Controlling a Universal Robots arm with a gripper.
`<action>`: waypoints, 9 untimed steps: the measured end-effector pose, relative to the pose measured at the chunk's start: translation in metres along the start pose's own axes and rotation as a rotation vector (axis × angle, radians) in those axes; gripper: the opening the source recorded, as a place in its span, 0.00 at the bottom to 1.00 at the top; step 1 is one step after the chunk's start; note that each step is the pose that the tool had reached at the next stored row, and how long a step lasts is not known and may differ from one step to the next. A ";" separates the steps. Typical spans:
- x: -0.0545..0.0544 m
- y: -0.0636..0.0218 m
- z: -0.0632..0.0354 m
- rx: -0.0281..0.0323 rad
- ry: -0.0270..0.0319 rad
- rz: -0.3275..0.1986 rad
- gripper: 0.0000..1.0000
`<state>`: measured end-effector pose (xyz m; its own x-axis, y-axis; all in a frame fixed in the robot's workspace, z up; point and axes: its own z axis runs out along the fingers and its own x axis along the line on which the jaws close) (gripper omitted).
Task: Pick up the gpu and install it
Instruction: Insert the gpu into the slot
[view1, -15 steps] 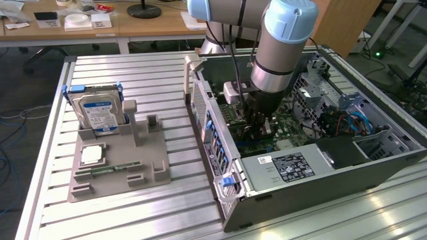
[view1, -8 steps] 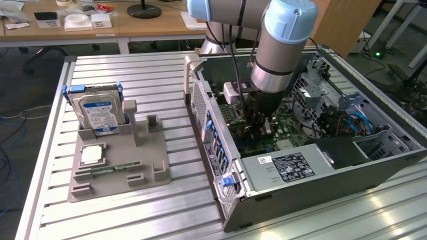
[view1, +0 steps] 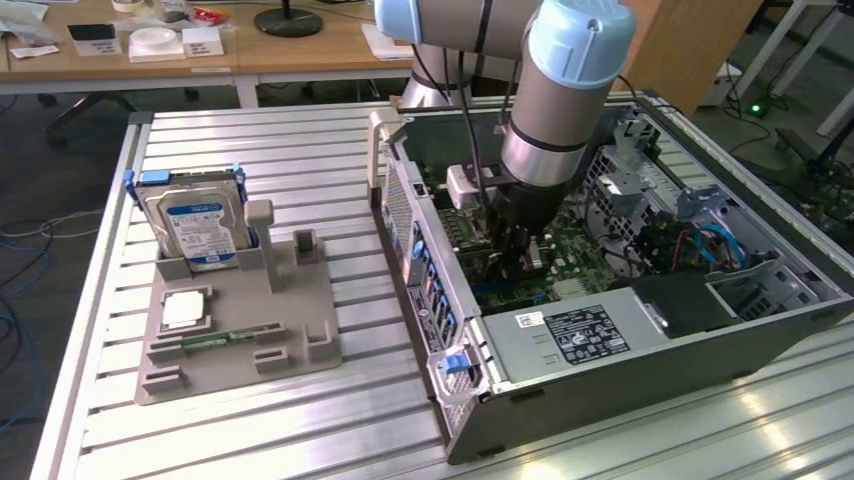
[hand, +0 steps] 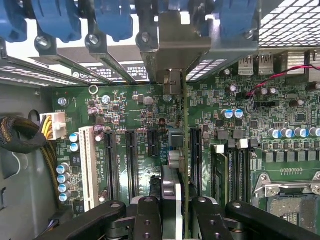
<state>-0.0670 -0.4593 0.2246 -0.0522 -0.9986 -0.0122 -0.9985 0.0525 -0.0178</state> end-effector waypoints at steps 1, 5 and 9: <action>0.000 0.0000 0.0002 -0.0004 0.0001 0.000 0.28; 0.000 0.0000 0.0012 -0.0019 0.0003 0.000 0.28; 0.000 0.0000 0.0025 -0.0038 0.0003 0.000 0.28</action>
<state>-0.0669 -0.4593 0.2220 -0.0521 -0.9986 -0.0119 -0.9985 0.0523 -0.0139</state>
